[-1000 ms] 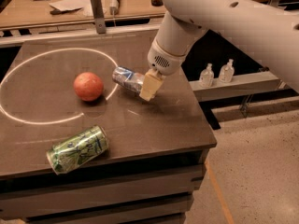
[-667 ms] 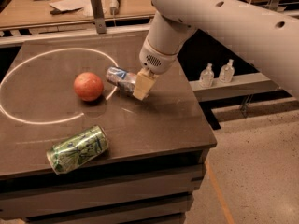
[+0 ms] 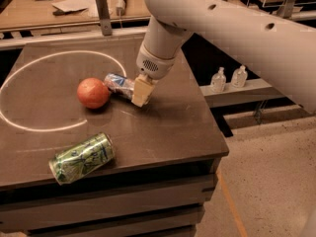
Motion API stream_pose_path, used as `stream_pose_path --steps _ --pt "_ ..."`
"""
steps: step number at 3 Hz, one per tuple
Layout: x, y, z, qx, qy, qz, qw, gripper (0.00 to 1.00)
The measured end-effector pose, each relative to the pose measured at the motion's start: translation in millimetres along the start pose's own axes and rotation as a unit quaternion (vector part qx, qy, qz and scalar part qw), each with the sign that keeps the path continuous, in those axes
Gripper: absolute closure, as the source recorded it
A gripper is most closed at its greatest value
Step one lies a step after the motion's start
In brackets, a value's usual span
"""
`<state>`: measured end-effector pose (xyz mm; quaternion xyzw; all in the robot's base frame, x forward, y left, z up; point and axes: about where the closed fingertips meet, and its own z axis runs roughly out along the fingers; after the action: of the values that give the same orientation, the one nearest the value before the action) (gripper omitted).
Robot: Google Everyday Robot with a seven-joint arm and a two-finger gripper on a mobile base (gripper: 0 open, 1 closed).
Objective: Move redbull can near apple
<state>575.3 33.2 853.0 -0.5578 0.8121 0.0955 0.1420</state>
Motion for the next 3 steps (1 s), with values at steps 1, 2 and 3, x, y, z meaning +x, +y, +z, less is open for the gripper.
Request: stream_pose_path --steps 1,2,3 --pt "-10.9 1.6 4.3 -0.002 -0.003 -0.006 1.0000 0.59" --pt "-19.9 3.1 9.8 -0.008 -0.010 -0.007 0.9999 0.37" --pt "-28.2 5.3 10.7 -0.013 -0.016 -0.011 0.9997 0.13"
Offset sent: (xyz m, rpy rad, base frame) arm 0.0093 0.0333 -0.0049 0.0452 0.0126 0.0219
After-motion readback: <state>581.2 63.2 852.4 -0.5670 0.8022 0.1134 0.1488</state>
